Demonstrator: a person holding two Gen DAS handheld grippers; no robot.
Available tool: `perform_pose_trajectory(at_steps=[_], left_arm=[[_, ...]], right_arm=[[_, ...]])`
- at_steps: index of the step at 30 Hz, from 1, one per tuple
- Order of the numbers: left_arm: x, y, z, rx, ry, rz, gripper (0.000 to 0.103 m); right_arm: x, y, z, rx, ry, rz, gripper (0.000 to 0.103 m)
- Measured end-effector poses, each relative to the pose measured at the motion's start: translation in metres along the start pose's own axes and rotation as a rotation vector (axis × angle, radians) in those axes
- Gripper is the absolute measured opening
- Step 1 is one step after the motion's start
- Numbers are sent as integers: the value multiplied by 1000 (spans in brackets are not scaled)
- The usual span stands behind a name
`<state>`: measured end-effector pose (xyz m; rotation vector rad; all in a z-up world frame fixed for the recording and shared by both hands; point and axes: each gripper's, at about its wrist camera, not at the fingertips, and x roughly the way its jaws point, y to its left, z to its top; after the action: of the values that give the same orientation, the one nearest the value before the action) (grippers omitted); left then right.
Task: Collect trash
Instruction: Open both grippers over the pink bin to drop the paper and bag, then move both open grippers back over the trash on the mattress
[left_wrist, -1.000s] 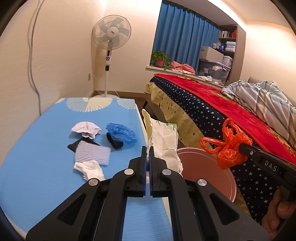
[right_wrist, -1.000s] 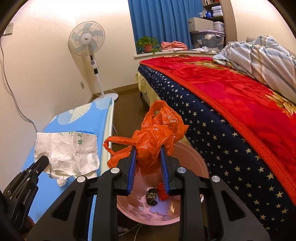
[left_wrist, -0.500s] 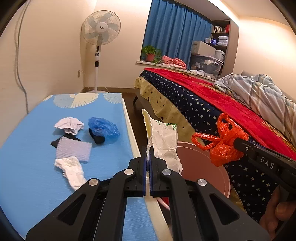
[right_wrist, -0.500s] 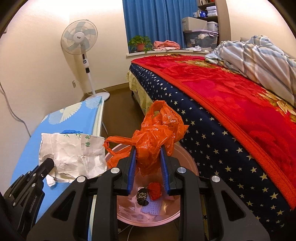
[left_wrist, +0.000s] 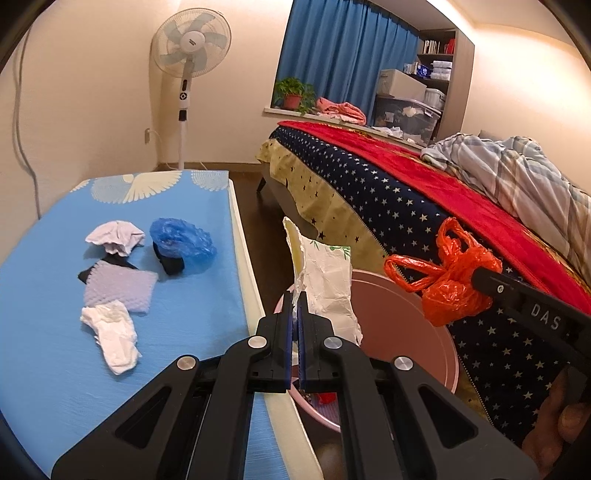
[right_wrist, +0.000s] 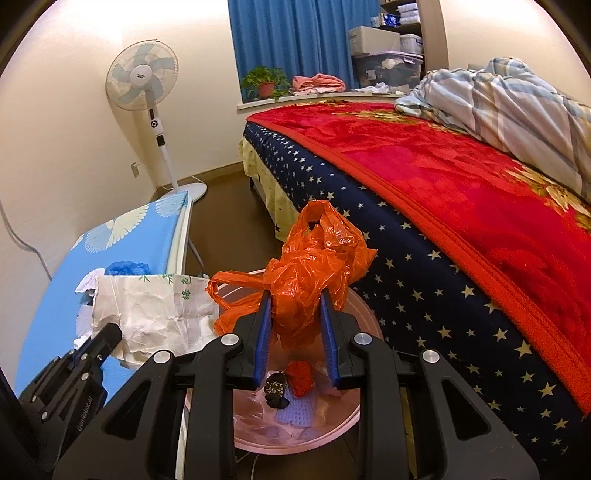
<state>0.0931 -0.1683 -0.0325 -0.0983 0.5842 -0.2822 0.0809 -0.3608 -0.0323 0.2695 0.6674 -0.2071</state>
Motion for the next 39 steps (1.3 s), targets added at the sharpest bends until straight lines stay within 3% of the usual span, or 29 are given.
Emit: perform_pose_trajectory(at_steps=[10,15,16,18,22,28,32,34,39], left_arm=[[10,-6,-4,-11,16,-15,2],[12,-9,-2,-17,15,-70,3],[12,-9,-2,-19,15,-80,7],[14,-7,-3,-29,30,-96,37],[10,2,-4,-44,29,-74,37],[-8,29,-3,-63,3,-41,27],[-20,55,-2,-75,-9,-4,10],[-27,70,0,-84,-22,21,7],[-44,102,2,-106,-51,95,1]], right_arm=[[3,-4,0,13,9,-7,25],[4,-4,0,16,18,-10,34],[4,-4,0,20,15,-17,42],[2,-5,1,30,4,-24,49],[-3,-7,2,39,-12,-20,49],[-9,8,2,18,-36,36,49],[-9,31,-3,-26,-37,91,48],[-10,47,-7,-54,-37,132,45],[-6,79,-17,-81,-13,215,24]])
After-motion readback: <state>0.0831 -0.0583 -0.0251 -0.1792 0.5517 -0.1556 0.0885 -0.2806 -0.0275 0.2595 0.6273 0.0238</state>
